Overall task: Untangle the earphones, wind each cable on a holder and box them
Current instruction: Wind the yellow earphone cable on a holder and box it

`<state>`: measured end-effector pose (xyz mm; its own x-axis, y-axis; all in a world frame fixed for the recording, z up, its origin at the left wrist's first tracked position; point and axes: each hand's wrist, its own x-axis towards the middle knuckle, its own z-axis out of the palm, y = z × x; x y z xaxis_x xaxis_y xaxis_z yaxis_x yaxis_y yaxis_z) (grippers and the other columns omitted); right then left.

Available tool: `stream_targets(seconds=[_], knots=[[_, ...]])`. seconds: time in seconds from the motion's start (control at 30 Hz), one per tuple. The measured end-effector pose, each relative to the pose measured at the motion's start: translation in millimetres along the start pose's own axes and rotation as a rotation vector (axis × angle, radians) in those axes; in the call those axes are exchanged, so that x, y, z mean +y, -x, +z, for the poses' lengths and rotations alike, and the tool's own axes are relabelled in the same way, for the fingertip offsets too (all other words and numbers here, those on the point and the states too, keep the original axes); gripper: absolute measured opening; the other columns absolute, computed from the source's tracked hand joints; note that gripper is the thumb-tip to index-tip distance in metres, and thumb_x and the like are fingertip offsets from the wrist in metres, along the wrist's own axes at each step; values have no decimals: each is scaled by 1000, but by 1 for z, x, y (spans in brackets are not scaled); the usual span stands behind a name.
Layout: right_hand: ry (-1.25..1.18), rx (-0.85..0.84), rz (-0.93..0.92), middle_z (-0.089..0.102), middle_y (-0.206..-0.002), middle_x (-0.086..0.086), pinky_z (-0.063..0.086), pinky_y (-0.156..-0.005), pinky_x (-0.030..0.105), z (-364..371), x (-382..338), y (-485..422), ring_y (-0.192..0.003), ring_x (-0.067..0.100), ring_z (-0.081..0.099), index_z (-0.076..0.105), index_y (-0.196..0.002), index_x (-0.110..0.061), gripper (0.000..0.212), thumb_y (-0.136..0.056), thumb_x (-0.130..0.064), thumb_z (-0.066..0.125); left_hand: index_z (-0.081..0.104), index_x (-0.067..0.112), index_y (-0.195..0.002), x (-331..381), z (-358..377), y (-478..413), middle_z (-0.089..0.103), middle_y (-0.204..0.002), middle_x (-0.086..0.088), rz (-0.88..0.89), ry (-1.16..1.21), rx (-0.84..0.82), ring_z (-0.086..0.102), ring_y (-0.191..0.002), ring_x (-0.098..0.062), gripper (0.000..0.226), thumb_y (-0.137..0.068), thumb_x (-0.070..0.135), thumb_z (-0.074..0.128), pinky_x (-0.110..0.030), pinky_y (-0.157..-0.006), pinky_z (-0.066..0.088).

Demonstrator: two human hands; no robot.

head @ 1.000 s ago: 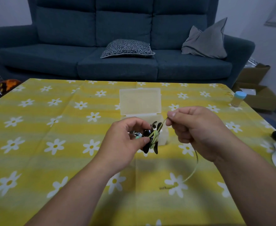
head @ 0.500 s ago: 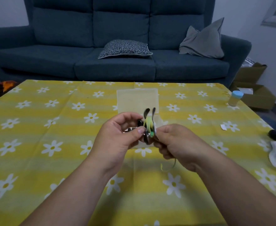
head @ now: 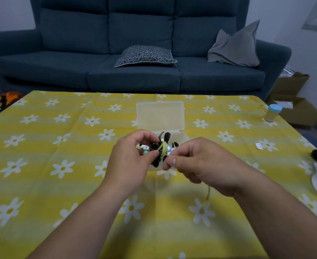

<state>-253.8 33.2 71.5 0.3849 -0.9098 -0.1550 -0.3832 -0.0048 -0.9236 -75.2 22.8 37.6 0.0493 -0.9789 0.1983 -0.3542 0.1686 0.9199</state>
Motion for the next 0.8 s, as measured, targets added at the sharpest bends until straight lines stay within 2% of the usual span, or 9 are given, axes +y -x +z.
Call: stream_targets(seconds=[0.07, 0.13, 0.3, 0.37, 0.47, 0.6, 0.67, 0.73, 0.8], knots=[[-23, 99, -27, 40, -54, 3, 29, -55, 33, -7, -1, 1, -54, 22, 33, 76, -77, -9, 23, -95, -13, 61, 67, 30, -83, -2, 1, 1, 66, -81, 20, 20, -68, -62, 59, -56, -18, 34, -79, -3, 74, -23, -57, 45], [-66, 209, -34, 42, -53, 3, 32, -53, 32, -15, 1, -1, -50, 19, 37, 74, -76, -6, 25, -96, -11, 59, 68, 30, -83, 0, 1, 2, 67, -82, 16, 19, -77, -117, 64, -60, -17, 36, -79, -6, 73, -18, -58, 46], [23, 419, 3, 39, -51, -1, 29, -59, 34, -28, 9, -4, -55, 20, 33, 74, -73, -13, 26, -95, -23, 64, 70, 17, -87, 10, 3, 7, 69, -82, 7, -11, 139, -273, 65, -69, -38, 31, -80, -13, 69, -21, -64, 53], [26, 455, 15, 37, -49, -6, 29, -59, 34, -30, 12, -5, -55, 19, 32, 74, -73, -13, 25, -92, -27, 67, 71, 15, -88, 13, 3, 8, 69, -88, 1, -21, 246, -322, 63, -66, -35, 30, -80, -14, 68, -26, -68, 55], [-127, 405, 43, 33, -50, -6, 24, -53, 32, -27, 15, -8, -48, 15, 27, 72, -74, -10, 24, -95, -21, 64, 70, 11, -88, 15, 3, 9, 65, -90, -9, -51, 434, -334, 64, -64, -24, 31, -79, -18, 66, -28, -64, 54], [-208, 286, 97, 37, -51, -6, 21, -47, 26, -10, 19, -11, -46, 11, 26, 67, -68, -15, 34, -100, -16, 54, 70, 19, -84, 17, 4, 8, 69, -84, -2, -91, 583, -259, 62, -62, -21, 33, -77, -13, 70, -22, -57, 48], [-203, 195, 123, 36, -55, -3, 20, -47, 26, 2, 20, -13, -47, 11, 26, 67, -67, -14, 40, -103, -15, 48, 68, 17, -89, 15, 5, 7, 69, -83, 3, -100, 562, -165, 61, -65, -19, 31, -79, -12, 68, -21, -57, 47], [-167, 120, 140, 40, -57, -2, 23, -48, 25, 12, 20, -14, -48, 11, 28, 69, -81, -3, 36, -104, -15, 44, 68, 17, -91, 12, 5, 5, 70, -84, 4, -92, 475, -50, 63, -67, -14, 30, -80, -11, 68, -18, -56, 46], [-150, 66, 154, 44, -58, -2, 27, -48, 24, 19, 20, -12, -47, 12, 32, 69, -90, -2, 30, -104, -15, 46, 69, 17, -91, 9, 5, 3, 71, -88, -2, -79, 398, 44, 65, -67, -13, 28, -81, -9, 70, -15, -56, 45]])
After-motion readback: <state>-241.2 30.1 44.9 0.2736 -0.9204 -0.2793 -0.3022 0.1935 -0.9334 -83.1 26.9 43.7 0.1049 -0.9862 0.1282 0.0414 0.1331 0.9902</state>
